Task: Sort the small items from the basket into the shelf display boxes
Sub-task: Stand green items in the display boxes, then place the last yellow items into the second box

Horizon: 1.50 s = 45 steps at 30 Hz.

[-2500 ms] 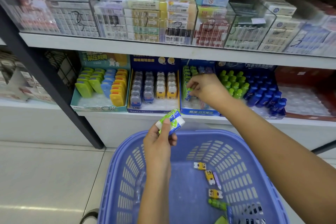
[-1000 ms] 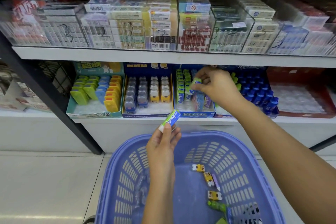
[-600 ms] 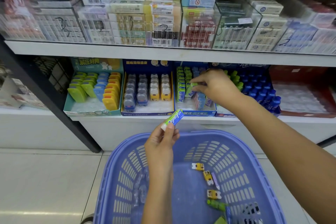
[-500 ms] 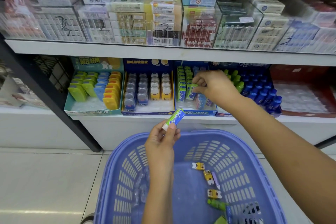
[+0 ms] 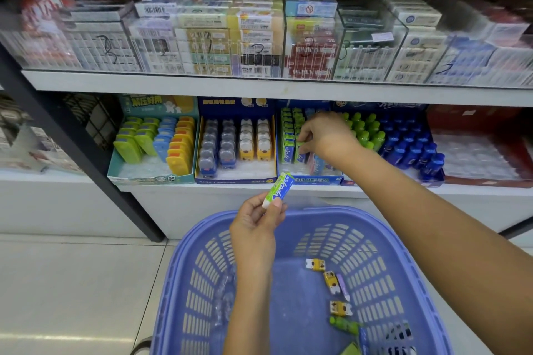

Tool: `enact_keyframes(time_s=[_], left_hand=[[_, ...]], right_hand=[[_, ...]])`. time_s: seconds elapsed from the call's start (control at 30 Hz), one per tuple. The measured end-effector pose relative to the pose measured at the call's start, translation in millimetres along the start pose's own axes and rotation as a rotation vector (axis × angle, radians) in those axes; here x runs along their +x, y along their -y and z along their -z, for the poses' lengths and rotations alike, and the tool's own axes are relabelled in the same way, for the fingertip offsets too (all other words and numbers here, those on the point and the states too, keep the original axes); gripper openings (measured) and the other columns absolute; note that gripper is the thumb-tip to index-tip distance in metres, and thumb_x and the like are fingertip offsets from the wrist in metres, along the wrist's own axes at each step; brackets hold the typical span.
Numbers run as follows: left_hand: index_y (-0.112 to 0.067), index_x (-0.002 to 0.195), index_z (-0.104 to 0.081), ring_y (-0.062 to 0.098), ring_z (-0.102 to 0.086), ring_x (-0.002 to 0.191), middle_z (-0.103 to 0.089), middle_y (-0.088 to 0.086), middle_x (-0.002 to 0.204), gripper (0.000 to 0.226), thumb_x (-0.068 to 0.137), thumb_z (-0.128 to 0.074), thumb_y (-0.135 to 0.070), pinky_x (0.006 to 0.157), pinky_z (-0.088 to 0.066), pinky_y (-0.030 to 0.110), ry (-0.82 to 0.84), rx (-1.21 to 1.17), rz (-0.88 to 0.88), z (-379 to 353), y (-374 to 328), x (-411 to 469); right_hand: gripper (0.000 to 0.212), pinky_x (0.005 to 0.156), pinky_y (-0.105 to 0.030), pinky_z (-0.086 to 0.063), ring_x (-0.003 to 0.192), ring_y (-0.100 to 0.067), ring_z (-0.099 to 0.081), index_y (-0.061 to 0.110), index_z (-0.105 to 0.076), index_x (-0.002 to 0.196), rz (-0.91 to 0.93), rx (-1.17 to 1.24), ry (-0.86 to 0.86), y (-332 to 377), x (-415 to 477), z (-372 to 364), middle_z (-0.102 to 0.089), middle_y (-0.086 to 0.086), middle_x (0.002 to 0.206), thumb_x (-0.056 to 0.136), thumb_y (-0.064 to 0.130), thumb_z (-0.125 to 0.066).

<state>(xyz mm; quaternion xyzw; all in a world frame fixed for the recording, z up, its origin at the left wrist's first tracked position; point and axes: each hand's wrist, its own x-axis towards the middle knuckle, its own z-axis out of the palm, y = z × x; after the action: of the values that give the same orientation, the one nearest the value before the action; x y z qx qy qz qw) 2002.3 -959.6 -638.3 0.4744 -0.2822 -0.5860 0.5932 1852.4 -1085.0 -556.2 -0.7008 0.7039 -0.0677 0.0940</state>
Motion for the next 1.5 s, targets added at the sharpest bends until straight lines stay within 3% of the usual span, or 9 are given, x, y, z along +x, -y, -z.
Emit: enact_keyframes(time_s=[0.13,0.27,0.4,0.67,0.8,0.97,1.17,1.3,1.5], left_hand=[[-0.011,0.098,-0.066,0.017,-0.072,0.084,-0.075,0.004,0.084,0.012,0.087,-0.065,-0.008,0.069,-0.056,0.020,0.017,-0.018,-0.005,-0.7,-5.0,-0.3],[-0.008,0.106,-0.065,0.017,-0.072,0.089,-0.075,0.005,0.090,0.016,0.090,-0.062,-0.012,0.072,-0.055,0.019,0.071,-0.033,-0.024,-8.5,-12.8,3.6],[-0.012,0.104,-0.065,0.018,-0.071,0.090,-0.075,0.004,0.090,0.013,0.091,-0.061,-0.014,0.074,-0.055,0.021,0.124,0.030,-0.080,-22.3,-17.9,11.3],[-0.013,0.148,-0.029,0.010,-0.018,0.144,-0.027,-0.002,0.155,0.053,0.098,-0.047,-0.015,0.113,-0.013,0.015,0.344,1.085,-0.434,-23.5,7.5,18.6],[-0.016,0.150,-0.024,0.006,-0.013,0.145,-0.018,-0.007,0.158,0.059,0.096,-0.049,-0.013,0.110,-0.010,0.010,0.352,1.091,-0.451,-20.4,15.4,19.2],[-0.018,0.150,-0.026,0.005,-0.015,0.144,-0.019,-0.008,0.157,0.059,0.096,-0.050,-0.013,0.108,-0.012,0.009,0.361,1.085,-0.461,-17.2,17.6,24.1],[-0.017,0.149,-0.027,0.006,-0.020,0.142,-0.020,-0.007,0.157,0.059,0.095,-0.050,-0.012,0.100,-0.010,-0.001,0.405,1.069,-0.458,-15.0,14.3,27.0],[-0.013,0.141,-0.042,0.013,-0.038,0.131,-0.039,0.000,0.148,0.049,0.094,-0.052,-0.009,0.095,-0.018,-0.004,0.336,0.993,-0.484,-9.0,19.2,21.2],[-0.006,0.129,-0.055,0.025,-0.056,0.118,-0.060,0.013,0.129,0.049,0.081,-0.065,-0.004,0.097,-0.040,0.028,0.624,1.284,-0.044,9.2,86.4,6.4]], right_hand=[[0.022,0.094,-0.035,-0.046,0.100,-0.020,-0.059,0.016,-0.071,0.102,0.023,0.030,-0.056,-4.3,-13.6,1.8,-0.068,-0.003,0.105,0.081,0.021,-0.072],[0.007,0.063,-0.027,-0.055,0.064,-0.010,-0.061,0.018,-0.070,0.085,0.063,0.740,-0.110,2.0,-58.7,-1.6,-0.068,0.000,0.075,0.082,0.024,-0.071],[0.011,0.064,-0.025,-0.057,0.065,-0.015,-0.068,0.015,-0.066,0.084,0.079,1.056,-0.018,4.1,-75.2,-1.5,-0.070,-0.007,0.077,0.079,0.006,-0.072],[0.012,0.065,-0.015,-0.049,0.071,-0.011,-0.062,0.006,-0.069,0.090,0.064,0.534,-0.291,-0.4,-42.7,-12.1,-0.071,-0.008,0.084,0.080,0.013,-0.073],[0.012,0.072,-0.026,-0.052,0.075,-0.013,-0.062,0.004,-0.070,0.091,0.125,0.460,-0.284,2.5,-34.2,-18.0,-0.071,-0.009,0.087,0.083,0.013,-0.070],[0.012,0.058,-0.010,-0.045,0.059,-0.004,-0.053,0.003,-0.071,0.091,0.159,0.386,-0.238,1.1,-25.8,-20.8,-0.071,-0.008,0.087,0.083,0.012,-0.070],[0.018,0.085,-0.031,-0.038,0.105,-0.025,-0.049,0.004,-0.075,0.092,0.249,0.101,-0.220,3.9,-24.6,-23.4,-0.060,-0.011,0.107,0.085,0.018,-0.067],[0.018,0.082,-0.033,-0.045,0.095,-0.024,-0.055,0.009,-0.072,0.098,0.228,0.070,-0.216,0.4,-47.1,-13.2,-0.055,-0.008,0.103,0.083,0.016,-0.066],[0.033,0.083,-0.030,-0.046,0.104,-0.027,-0.061,0.011,-0.065,0.109,0.059,-0.147,0.413,-39.3,-123.9,-101.3,-0.065,-0.012,0.111,0.077,0.016,-0.072]])
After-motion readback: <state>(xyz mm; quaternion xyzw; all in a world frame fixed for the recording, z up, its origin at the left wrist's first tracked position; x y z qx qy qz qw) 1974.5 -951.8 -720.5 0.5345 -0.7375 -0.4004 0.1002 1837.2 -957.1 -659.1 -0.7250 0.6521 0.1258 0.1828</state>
